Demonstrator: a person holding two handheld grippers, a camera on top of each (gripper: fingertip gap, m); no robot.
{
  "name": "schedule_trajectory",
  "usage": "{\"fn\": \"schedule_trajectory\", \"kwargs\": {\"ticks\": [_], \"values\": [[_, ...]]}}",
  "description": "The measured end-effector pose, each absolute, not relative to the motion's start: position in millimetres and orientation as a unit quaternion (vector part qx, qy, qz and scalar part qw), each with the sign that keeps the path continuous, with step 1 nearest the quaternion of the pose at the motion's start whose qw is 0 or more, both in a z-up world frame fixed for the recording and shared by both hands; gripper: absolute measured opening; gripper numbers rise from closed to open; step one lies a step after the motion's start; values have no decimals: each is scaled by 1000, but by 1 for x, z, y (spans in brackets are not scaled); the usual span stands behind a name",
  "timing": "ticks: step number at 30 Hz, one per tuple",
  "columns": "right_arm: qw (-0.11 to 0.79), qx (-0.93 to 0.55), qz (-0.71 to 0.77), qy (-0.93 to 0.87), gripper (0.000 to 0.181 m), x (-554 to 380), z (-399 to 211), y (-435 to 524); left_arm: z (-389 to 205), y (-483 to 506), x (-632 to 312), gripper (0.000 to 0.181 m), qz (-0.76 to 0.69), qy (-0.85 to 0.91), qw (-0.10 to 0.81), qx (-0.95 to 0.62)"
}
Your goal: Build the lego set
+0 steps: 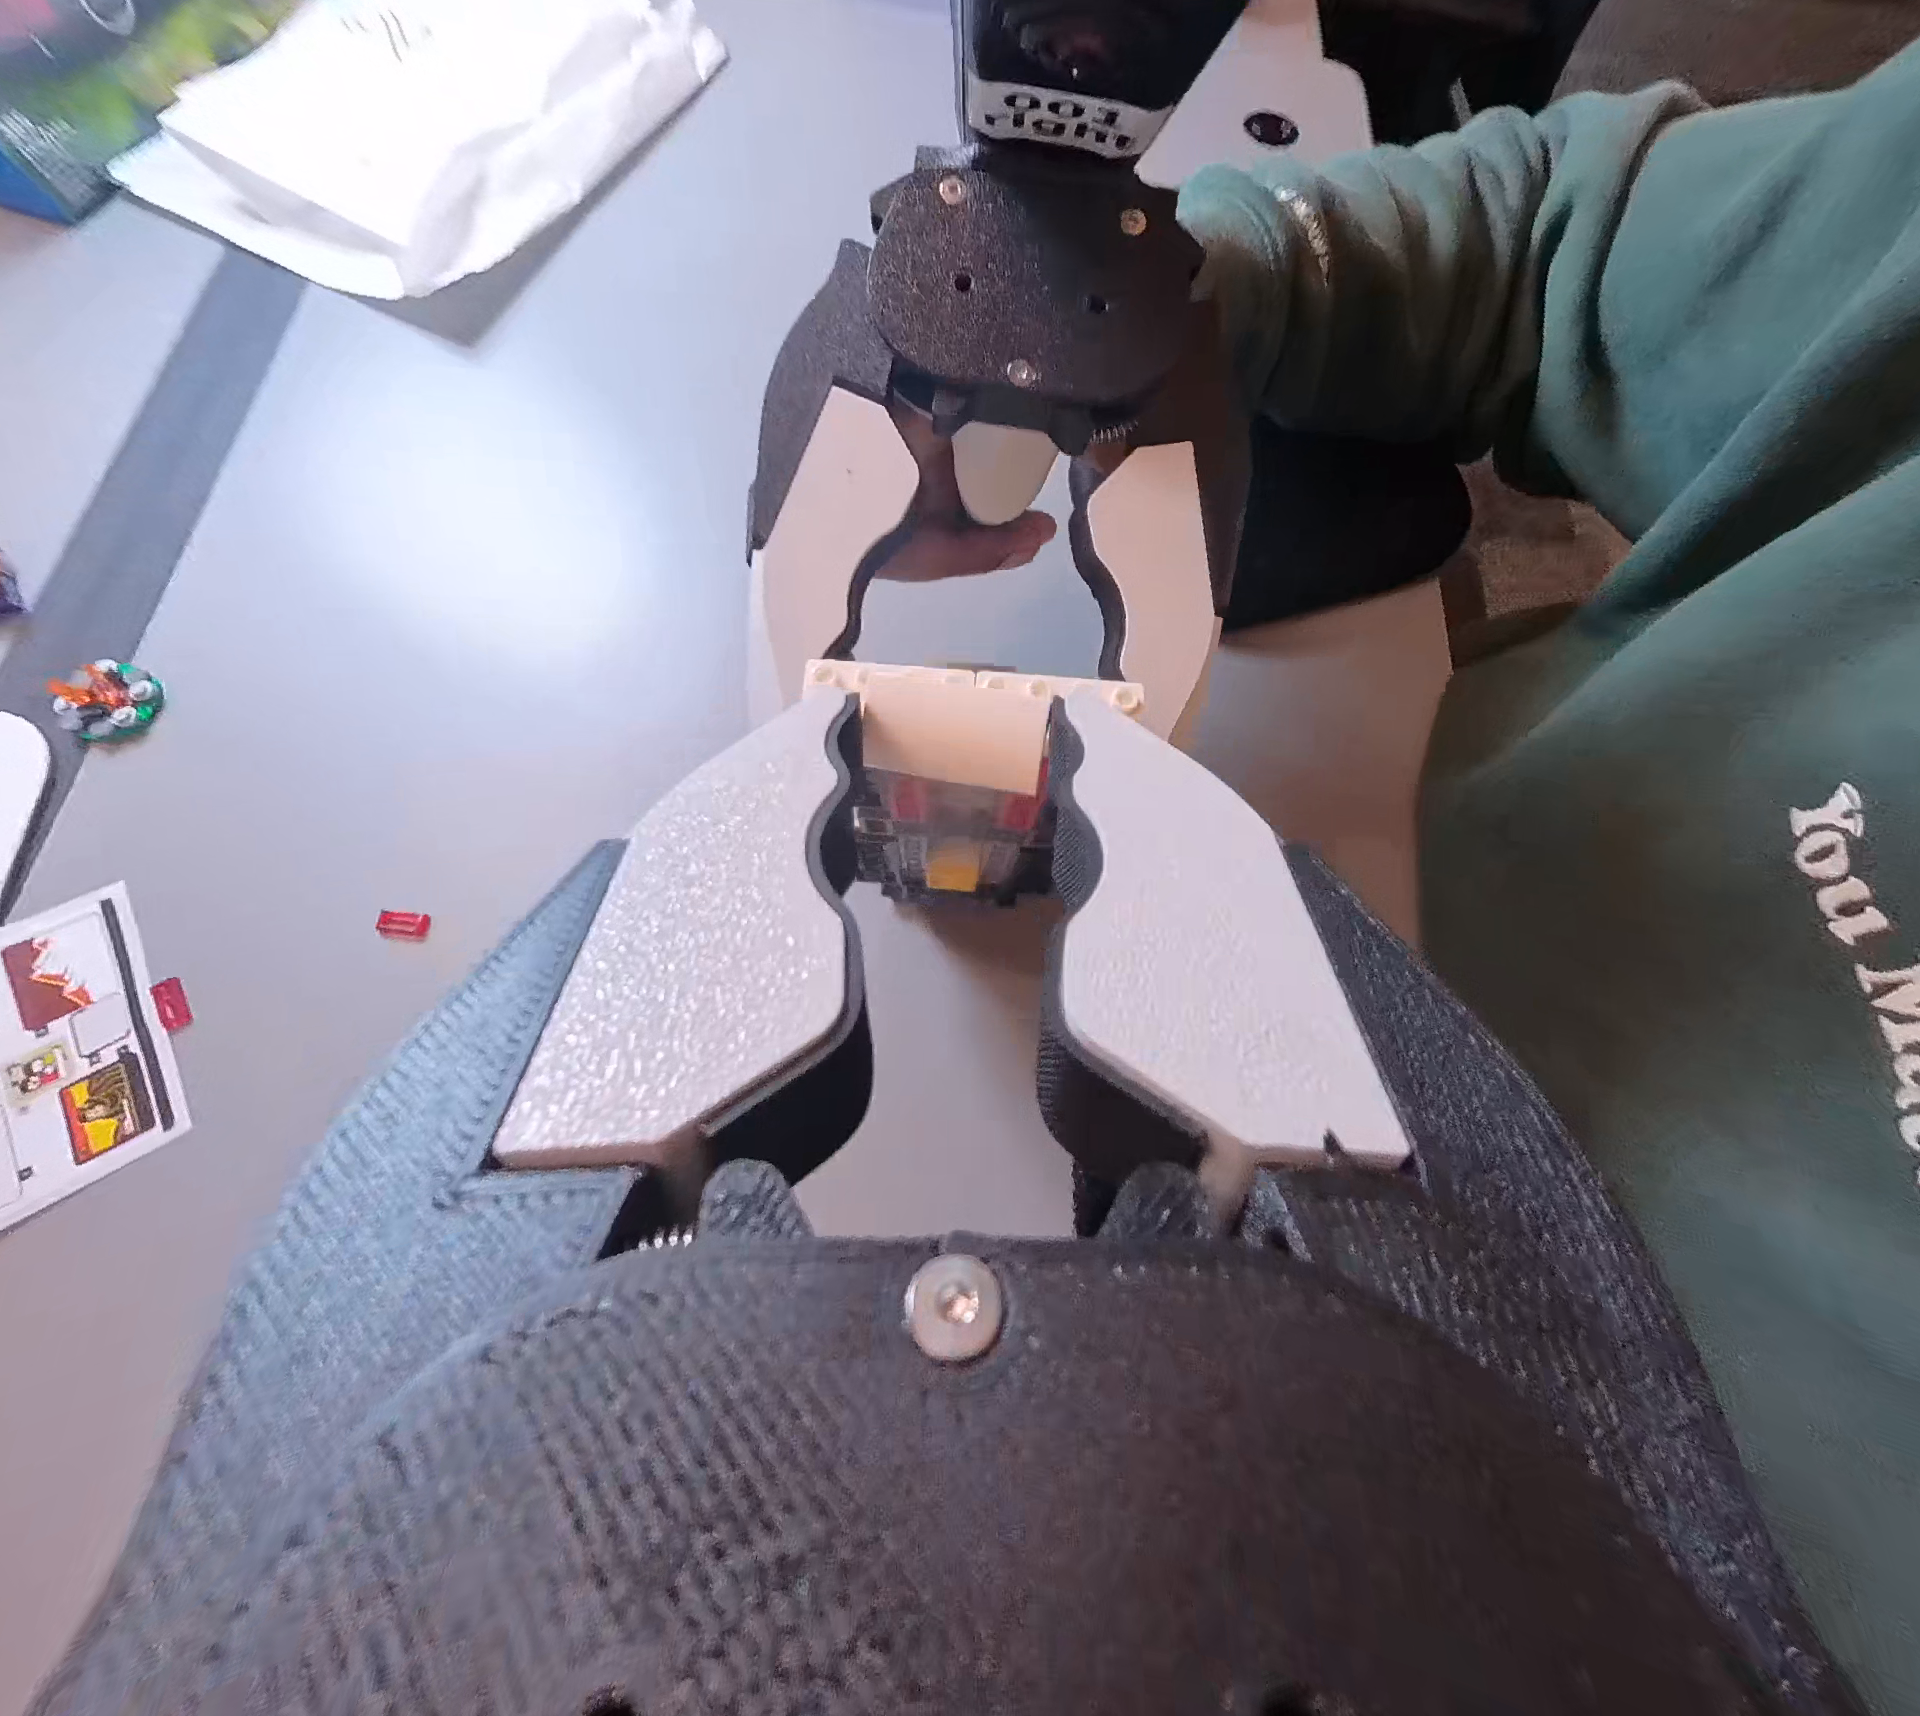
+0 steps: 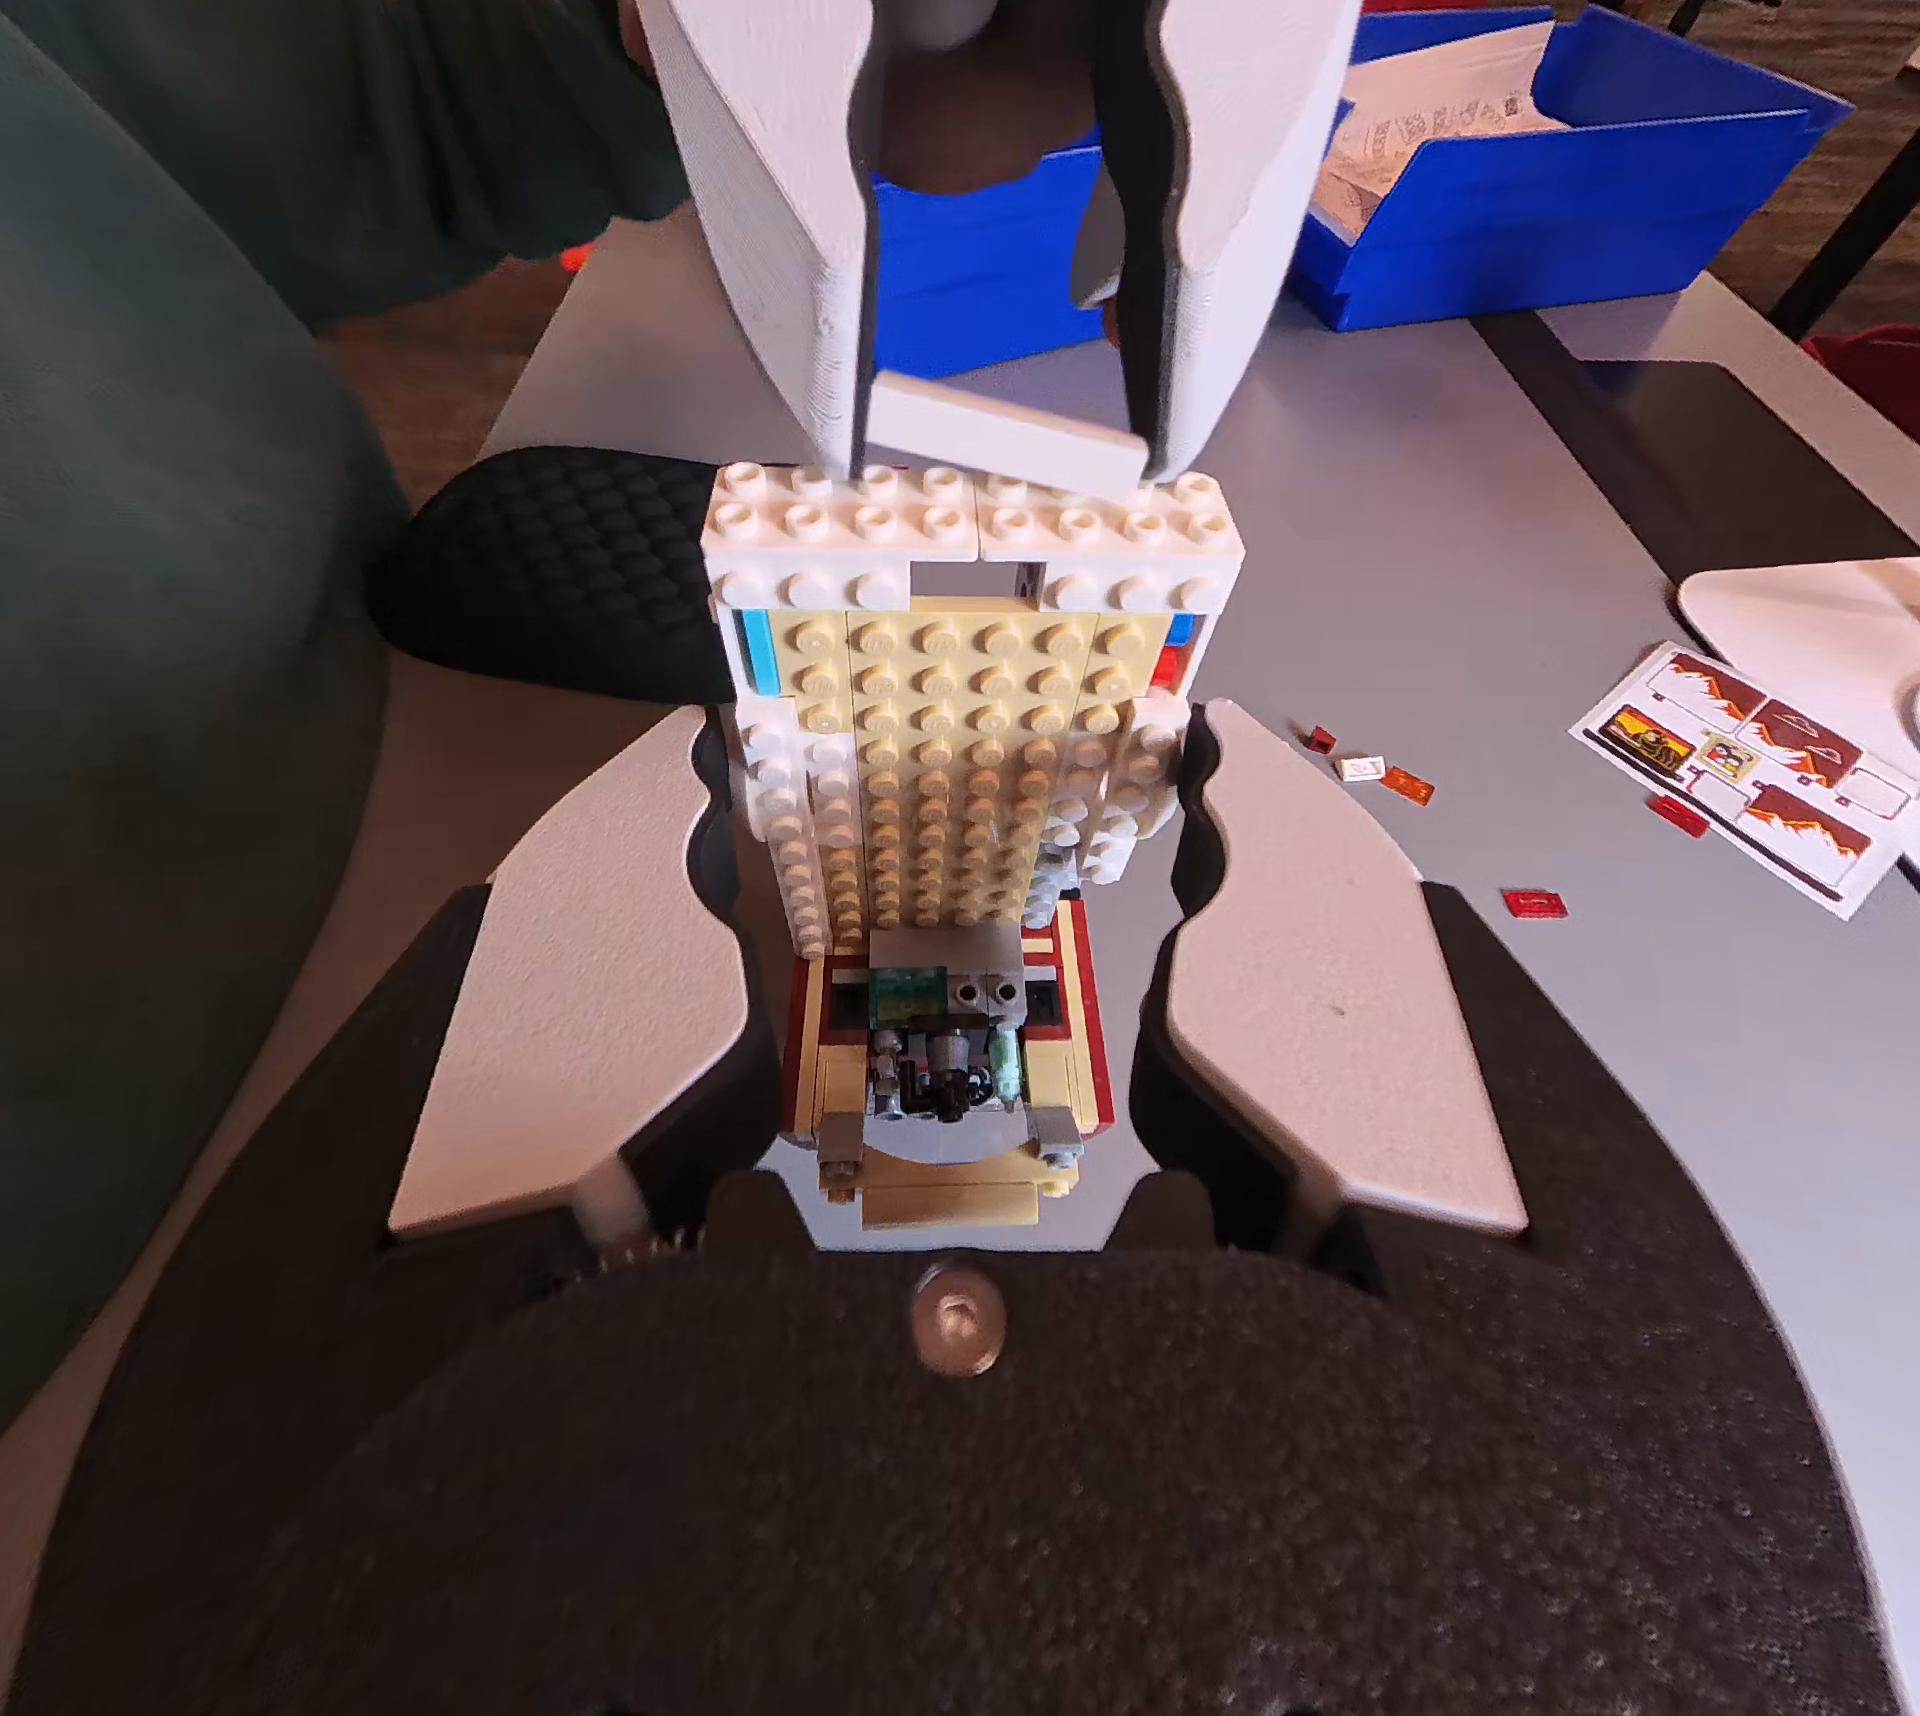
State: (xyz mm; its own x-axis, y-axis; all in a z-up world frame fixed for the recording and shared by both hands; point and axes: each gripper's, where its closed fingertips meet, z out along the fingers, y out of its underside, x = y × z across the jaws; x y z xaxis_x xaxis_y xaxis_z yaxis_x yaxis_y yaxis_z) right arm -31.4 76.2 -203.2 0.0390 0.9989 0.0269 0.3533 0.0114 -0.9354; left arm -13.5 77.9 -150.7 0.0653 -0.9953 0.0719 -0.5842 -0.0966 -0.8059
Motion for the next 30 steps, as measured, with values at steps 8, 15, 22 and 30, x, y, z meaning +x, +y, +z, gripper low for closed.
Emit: {"fn": "schedule_trajectory", "kwargs": {"ticks": [8,15,22,30], "values": [[420,-586,386,-576,83,-31,-203,76,-152,78,-7,34,-300,615,275,-676],[421,-586,390,-572,83,-28,-203,77,-153,76,-4,35,-297,611,270,-682],[421,-585,391,-572,83,-28,-203,76,-151,73,-4,50,-307,610,279,-675],[423,-575,400,-575,83,-28,-203,75,-173,72,-9,89,-424,565,333,-624]]}}
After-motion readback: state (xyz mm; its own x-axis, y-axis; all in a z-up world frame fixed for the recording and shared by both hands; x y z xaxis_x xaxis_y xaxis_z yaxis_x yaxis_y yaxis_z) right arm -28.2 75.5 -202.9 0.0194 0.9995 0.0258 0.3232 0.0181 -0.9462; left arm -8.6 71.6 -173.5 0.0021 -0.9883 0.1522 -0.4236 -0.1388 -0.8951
